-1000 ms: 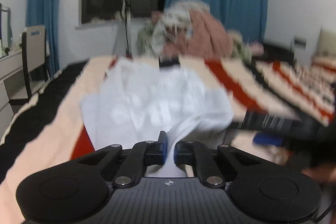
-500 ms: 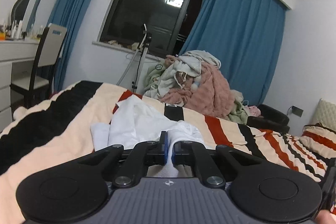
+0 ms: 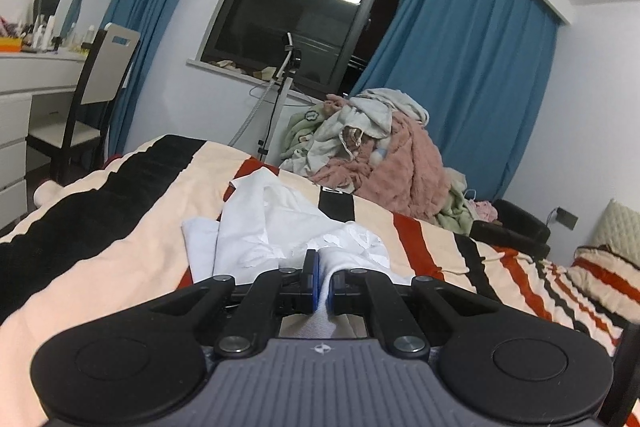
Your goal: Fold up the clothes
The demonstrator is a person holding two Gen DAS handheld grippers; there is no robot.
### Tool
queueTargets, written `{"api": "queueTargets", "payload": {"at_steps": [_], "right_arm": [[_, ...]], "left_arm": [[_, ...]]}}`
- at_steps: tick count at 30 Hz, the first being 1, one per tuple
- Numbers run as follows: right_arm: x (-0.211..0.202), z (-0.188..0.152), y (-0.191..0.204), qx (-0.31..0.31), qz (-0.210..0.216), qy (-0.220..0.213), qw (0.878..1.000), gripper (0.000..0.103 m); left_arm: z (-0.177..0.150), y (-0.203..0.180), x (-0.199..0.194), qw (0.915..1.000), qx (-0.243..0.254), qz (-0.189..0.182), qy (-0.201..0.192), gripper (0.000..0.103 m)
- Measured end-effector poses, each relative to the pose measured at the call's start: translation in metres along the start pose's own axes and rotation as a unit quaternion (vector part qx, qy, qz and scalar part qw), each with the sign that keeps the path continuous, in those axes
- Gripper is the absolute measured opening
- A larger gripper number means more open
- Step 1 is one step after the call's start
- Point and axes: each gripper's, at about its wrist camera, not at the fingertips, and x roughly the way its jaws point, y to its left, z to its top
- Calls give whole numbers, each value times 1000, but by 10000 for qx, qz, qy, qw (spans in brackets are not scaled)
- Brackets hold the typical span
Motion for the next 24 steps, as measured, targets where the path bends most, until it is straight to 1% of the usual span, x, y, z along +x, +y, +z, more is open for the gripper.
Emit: {"api": "queueTargets", "payload": {"at_steps": [2, 5, 6, 7, 8, 10, 12, 13, 15, 17, 19, 21, 24], "right_arm": [[5, -6, 21, -493, 356, 92, 9981, 90], [12, -16, 53, -1230, 887, 229, 9882, 90], [15, -17, 57, -1343, 890, 199, 9867, 90], [18, -15, 57, -1385, 800, 128, 9870, 90], [18, -12, 51, -1234, 659, 28, 9902, 90], [17, -1, 32, -721, 318, -203, 9967, 90], [16, 9, 13, -205, -24, -433, 9988, 90], [14, 14, 2, 145, -108, -517, 9985, 90], [9, 23, -24, 927, -138, -638, 9936, 90], [4, 28, -43, 1438, -136, -717, 9869, 91], [4, 30, -47, 1412, -118, -695, 9875, 91], [4, 26, -36, 1096, 13, -589, 9922, 91], [6, 17, -4, 290, 540, -363, 9975, 91]], "left_arm": [[0, 1, 1, 10000, -38, 4, 24, 4], [0, 2, 2, 9999, -84, -12, 77, 5], [-1, 2, 2, 9999, -88, 1, 73, 5], [-1, 1, 2, 9999, -91, 14, 69, 5], [-1, 1, 2, 9999, -94, 27, 65, 5], [-1, 1, 2, 9999, -103, 59, 7, 5], [-1, 0, 2, 9999, -138, 37, -49, 4], [-1, 0, 3, 9998, -159, -2, -74, 4], [0, 0, 3, 9996, -229, -98, -111, 4], [1, 1, 3, 9994, -290, -119, -116, 4], [1, 3, 2, 9993, -356, -95, -113, 4], [1, 7, 1, 9987, -488, -116, -106, 4], [2, 11, -1, 9979, -615, -160, -128, 4]]}}
